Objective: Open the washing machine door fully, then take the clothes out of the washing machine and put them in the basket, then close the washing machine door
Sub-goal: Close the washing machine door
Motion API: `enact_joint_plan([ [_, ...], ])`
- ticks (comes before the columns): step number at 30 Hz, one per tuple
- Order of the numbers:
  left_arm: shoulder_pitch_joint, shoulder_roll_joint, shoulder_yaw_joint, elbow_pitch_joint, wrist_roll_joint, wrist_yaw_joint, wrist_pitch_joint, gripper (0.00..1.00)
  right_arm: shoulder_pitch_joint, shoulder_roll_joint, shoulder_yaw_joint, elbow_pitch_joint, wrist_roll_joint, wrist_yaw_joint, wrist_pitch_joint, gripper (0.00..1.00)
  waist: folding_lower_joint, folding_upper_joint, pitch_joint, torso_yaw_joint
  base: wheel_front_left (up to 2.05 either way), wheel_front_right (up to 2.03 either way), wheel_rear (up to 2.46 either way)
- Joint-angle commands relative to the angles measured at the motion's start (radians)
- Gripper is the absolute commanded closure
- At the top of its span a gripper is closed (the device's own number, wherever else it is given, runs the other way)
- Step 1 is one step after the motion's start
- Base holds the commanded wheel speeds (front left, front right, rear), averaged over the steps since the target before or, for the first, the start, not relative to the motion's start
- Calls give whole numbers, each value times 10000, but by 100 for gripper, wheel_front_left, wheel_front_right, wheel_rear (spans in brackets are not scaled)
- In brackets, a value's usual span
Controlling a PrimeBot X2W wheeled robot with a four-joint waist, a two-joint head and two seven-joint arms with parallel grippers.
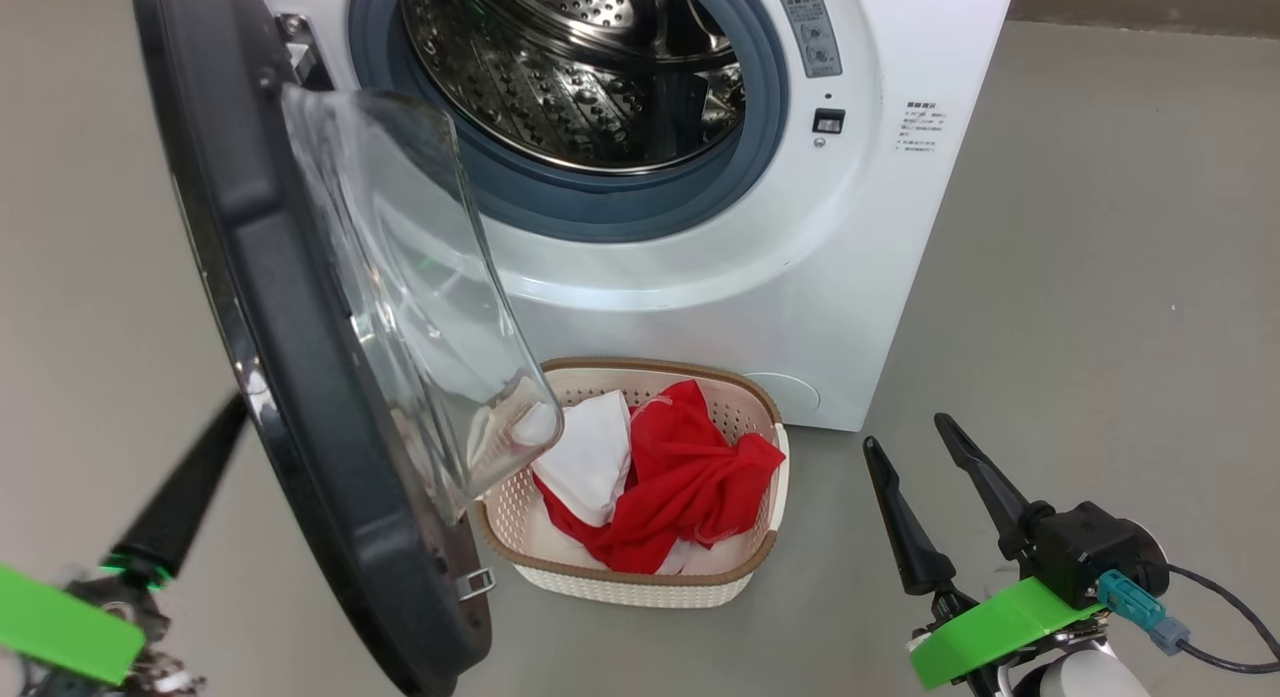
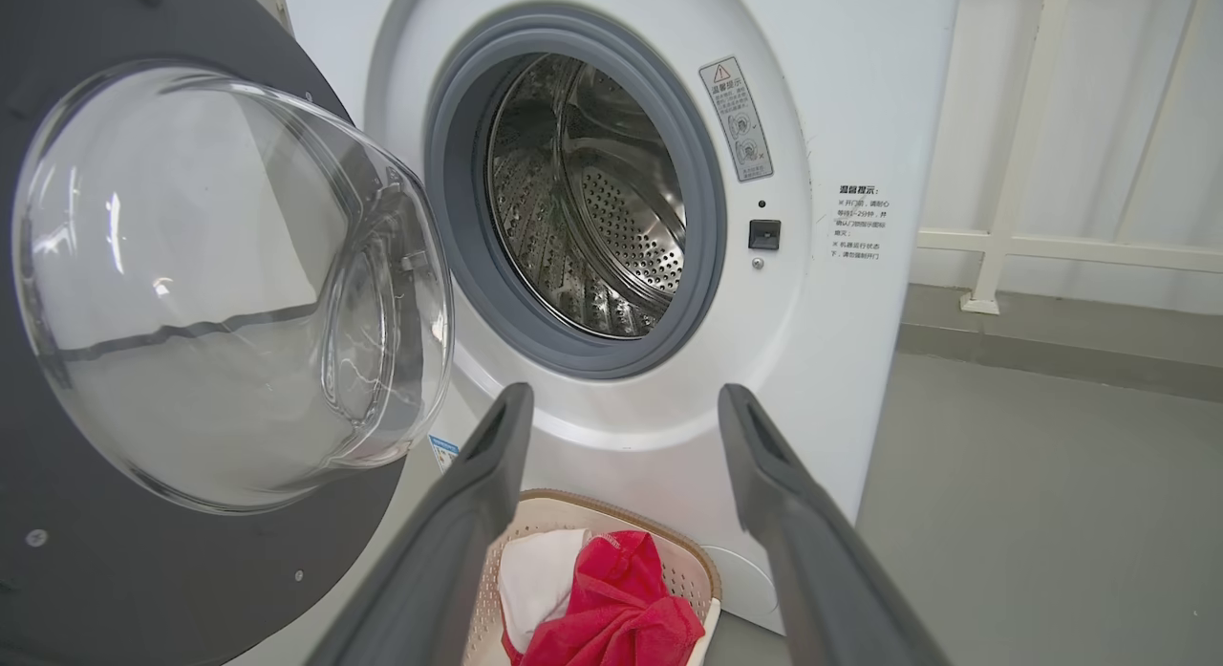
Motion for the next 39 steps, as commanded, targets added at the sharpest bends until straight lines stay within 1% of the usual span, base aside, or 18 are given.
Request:
enact_joint_plan([
  [1,-44,251,504,-382,513,-412,-649,0,-368,19,224,-257,111,73,-63,0,0,0,-45,18,0,0,0],
  [3,64,352,607,-425,1231,-712,-1401,0,-332,19,252,-250,143,73,-63,0,0,0,-96,22,0,0,0],
  [4,277,586,535,-445,2324,-927,-2281,0,-302,19,273,-252,171,73,-63,0,0,0,-129,30,0,0,0],
  [5,402,730,407,-443,2940,-991,-2765,0,-288,19,278,-255,182,73,-63,0,0,0,-143,38,0,0,0],
  [6,523,834,266,-412,3521,-1027,-3286,0,-273,19,283,-255,188,73,-63,0,0,0,-162,46,0,0,0],
  [7,523,834,266,-412,3521,-1027,-3286,0,-273,19,283,-255,188,73,-63,0,0,0,-162,46,0,0,0],
  [8,756,970,-26,-237,4589,-1061,-4397,0,-247,19,301,-253,199,73,-63,0,0,0,-202,59,0,0,0],
  [11,1054,1048,-498,286,5820,-1077,-5945,0,-205,19,313,-245,224,73,-63,0,0,0,-284,72,0,0,0],
  [15,1545,1443,-1379,1217,7461,-1083,-7969,0,-156,19,397,-227,278,73,-63,0,0,0,-400,38,0,0,0],
  [18,1756,1454,-1706,2071,8360,-1063,-9177,0,-109,19,447,-229,325,73,-63,0,0,0,-486,-5,0,0,0],
  [20,1810,1419,-1761,2582,8837,-912,-9568,0,-80,19,463,-230,350,73,-63,0,0,0,-535,-33,0,0,0],
  [23,1787,1310,-1786,3135,9316,-770,-9797,0,-45,19,455,-240,360,73,-63,0,0,0,-566,-45,0,0,0],
  [27,1701,1158,-1655,3632,9610,-785,-9849,0,1,19,441,-239,359,73,-63,0,0,0,-618,-44,0,0,0],
  [32,1637,937,-1287,3775,9873,-836,-9854,0,-8,19,452,-256,379,73,-63,0,0,0,-630,-66,0,0,0],
  [39,1637,752,-1036,3949,10274,-938,-9856,0,-16,19,471,-261,414,73,-63,0,0,0,-599,-95,0,0,0],
])
